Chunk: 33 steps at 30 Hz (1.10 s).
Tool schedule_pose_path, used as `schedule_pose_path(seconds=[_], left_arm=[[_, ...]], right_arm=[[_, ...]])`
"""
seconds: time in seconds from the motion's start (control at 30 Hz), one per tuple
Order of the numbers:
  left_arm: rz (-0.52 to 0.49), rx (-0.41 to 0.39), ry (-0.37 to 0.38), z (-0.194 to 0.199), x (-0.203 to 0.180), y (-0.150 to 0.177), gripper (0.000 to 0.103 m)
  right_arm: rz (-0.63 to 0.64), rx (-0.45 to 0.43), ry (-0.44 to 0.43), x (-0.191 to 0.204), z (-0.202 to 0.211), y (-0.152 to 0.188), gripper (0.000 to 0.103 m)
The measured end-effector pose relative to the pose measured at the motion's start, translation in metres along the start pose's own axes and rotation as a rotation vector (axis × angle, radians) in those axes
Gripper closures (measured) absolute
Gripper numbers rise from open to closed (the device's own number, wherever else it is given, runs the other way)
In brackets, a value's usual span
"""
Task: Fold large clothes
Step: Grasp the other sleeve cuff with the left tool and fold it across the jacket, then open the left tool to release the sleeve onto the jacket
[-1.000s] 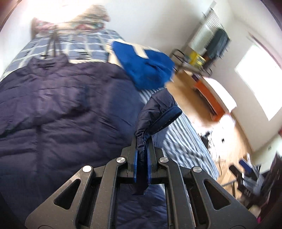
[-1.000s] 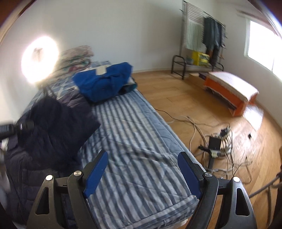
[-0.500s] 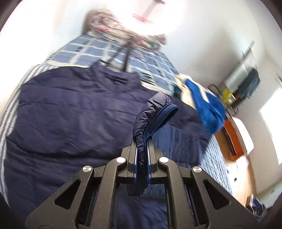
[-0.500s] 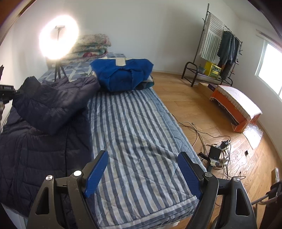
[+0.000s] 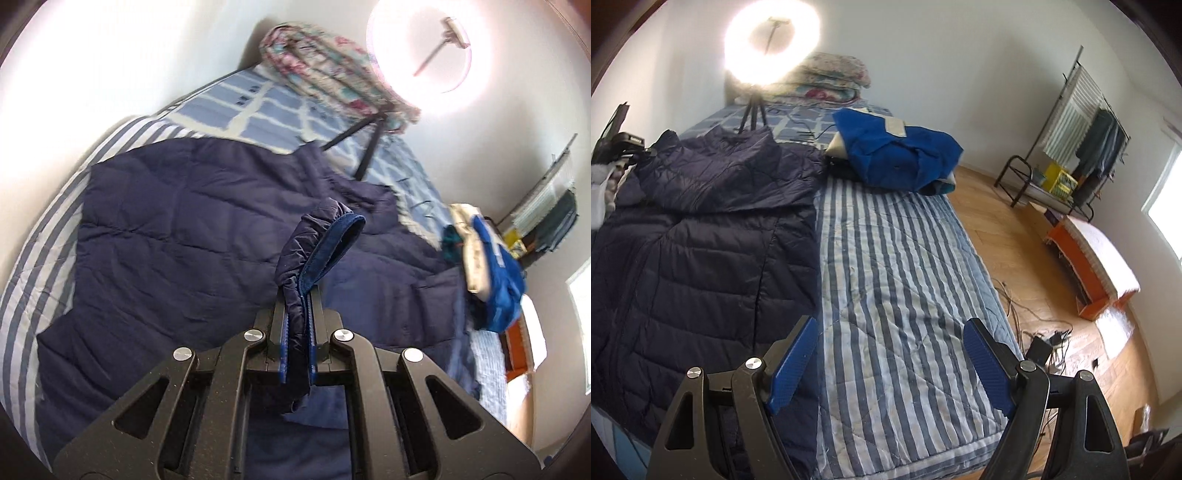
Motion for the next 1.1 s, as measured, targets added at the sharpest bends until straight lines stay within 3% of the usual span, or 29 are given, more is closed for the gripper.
schedule_pose_path(seconds=[0.1,0.13,0.17,0.23,0.27,0.3,0.33,0.37,0.6,0.8,0.97,1.0,1.07,1.1], left_arm=[[0.002,0.056,-0.050,-0.014,0.015,0.000,0.095],[-0.014,0.071,-0.073,-0.017,0.017,0.002,0.086],[-0.043,0.084,-0.103,-0.020,0.020,0.004,0.065],[-0.080,0.082,-0.144,-0.022,0.021,0.006,0.048],[-0.113,0.068,-0.168,-0.022,0.021,0.007,0.048],[-0.138,0.070,-0.189,-0.025,0.020,0.009,0.056],[-0.147,0.072,-0.208,-0.025,0.020,0.011,0.084],[-0.149,0.079,-0.231,-0.029,0.022,0.012,0.098],[-0.064,0.000,-0.220,-0.028,0.029,-0.011,0.098],[-0.043,-0.072,-0.303,-0.027,0.040,-0.024,0.098],[-0.039,-0.035,-0.349,-0.039,0.052,-0.015,0.098],[-0.058,-0.043,-0.359,-0.035,0.049,-0.015,0.094],[-0.091,-0.059,-0.381,-0.026,0.042,-0.017,0.070],[-0.108,-0.075,-0.382,-0.018,0.038,-0.019,0.064]], right_arm=[[0.020,0.006,-0.002,0.006,-0.002,-0.001,0.020],[0.021,0.008,-0.003,0.006,-0.003,-0.001,0.020],[0.022,0.010,-0.004,0.007,-0.003,-0.001,0.020],[0.014,0.012,-0.011,0.006,-0.003,0.000,0.020],[0.007,0.013,-0.016,0.005,-0.003,0.000,0.020],[-0.001,0.014,-0.025,0.004,-0.003,-0.001,0.020],[-0.012,0.014,-0.036,0.003,-0.003,-0.001,0.020],[-0.016,0.014,-0.042,0.003,-0.003,-0.002,0.020],[0.032,-0.014,-0.033,0.016,0.008,-0.005,0.020],[0.026,-0.001,-0.027,0.012,0.010,-0.004,0.020],[-0.003,0.001,-0.039,0.006,0.014,-0.003,0.020],[0.000,-0.001,-0.039,0.006,0.014,-0.004,0.020],[0.004,-0.007,-0.047,0.008,0.016,-0.004,0.020],[0.005,-0.011,-0.052,0.009,0.018,-0.004,0.020]])
Point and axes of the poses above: each gripper's, at about its wrist camera, not at the fingertips, and z roughly against the way its jaws point, x to its left, y to its underside, the point moved 4 cm from there along -z, roughly the way its jaws point, and after that the axes turned 11 degrees about z, right-handed, at the moved point
